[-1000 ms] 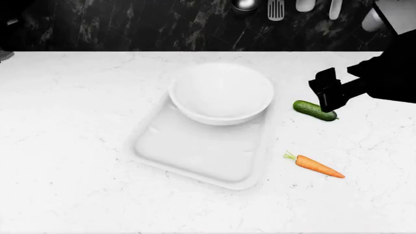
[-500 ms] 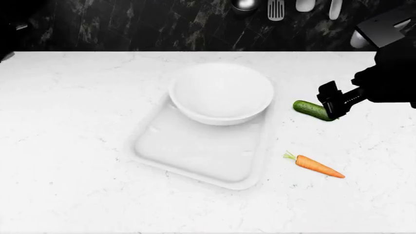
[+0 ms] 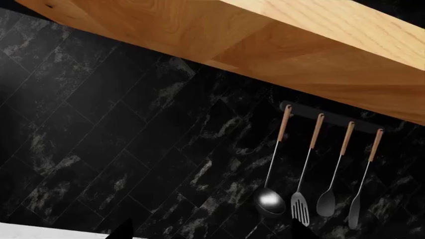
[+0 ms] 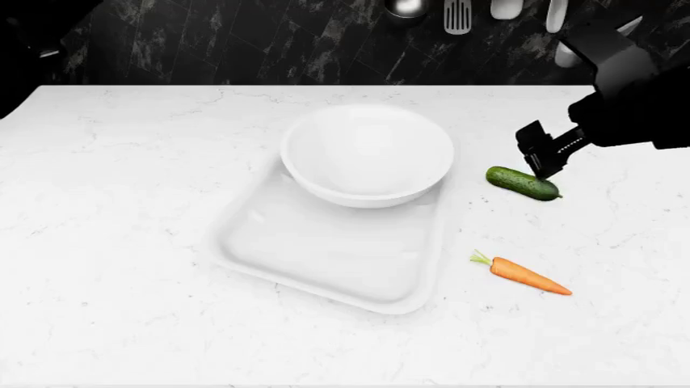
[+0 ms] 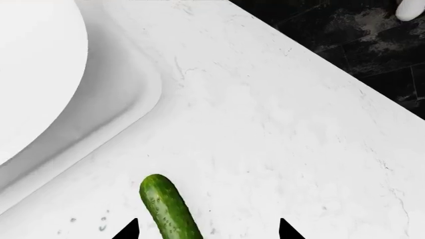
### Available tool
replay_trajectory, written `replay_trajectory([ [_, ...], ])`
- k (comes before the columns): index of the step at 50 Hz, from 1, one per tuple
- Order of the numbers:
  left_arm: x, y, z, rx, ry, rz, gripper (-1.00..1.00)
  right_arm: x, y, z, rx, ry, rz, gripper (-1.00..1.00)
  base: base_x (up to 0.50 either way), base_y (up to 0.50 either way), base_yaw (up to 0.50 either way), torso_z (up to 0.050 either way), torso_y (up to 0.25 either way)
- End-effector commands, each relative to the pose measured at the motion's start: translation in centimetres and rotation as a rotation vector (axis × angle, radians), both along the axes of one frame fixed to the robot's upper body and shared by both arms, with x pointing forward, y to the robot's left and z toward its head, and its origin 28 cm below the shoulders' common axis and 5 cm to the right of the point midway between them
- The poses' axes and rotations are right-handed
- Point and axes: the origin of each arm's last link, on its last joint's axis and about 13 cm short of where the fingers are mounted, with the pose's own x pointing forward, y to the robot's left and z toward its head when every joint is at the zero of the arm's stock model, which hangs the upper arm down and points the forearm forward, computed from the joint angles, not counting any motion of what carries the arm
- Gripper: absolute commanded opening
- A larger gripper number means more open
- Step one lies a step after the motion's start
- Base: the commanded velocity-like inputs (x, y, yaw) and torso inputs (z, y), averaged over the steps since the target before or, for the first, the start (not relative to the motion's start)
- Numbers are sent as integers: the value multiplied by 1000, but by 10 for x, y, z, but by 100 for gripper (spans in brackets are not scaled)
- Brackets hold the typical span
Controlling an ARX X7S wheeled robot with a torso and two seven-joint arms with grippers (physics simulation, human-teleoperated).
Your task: Place the two vegetables and bowl onto the tray for setting up a vegetable dip station.
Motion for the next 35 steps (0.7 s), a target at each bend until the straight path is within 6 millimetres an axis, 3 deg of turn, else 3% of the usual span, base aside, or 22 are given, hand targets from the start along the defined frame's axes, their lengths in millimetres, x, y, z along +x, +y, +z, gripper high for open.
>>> replay_trajectory([
  [1,0,0,0,4,-2,1,100,11,5,-9,-5,16,30,100,0,0,0,0,0],
  [17,-1,-1,0,11,-4,1,100,9,10,-17,22,79,58,100,0,0,0,0,0],
  [35,-1,-1,0,10,-4,-2,100,3,9,-41,22,133,49,100,0,0,0,0,0],
])
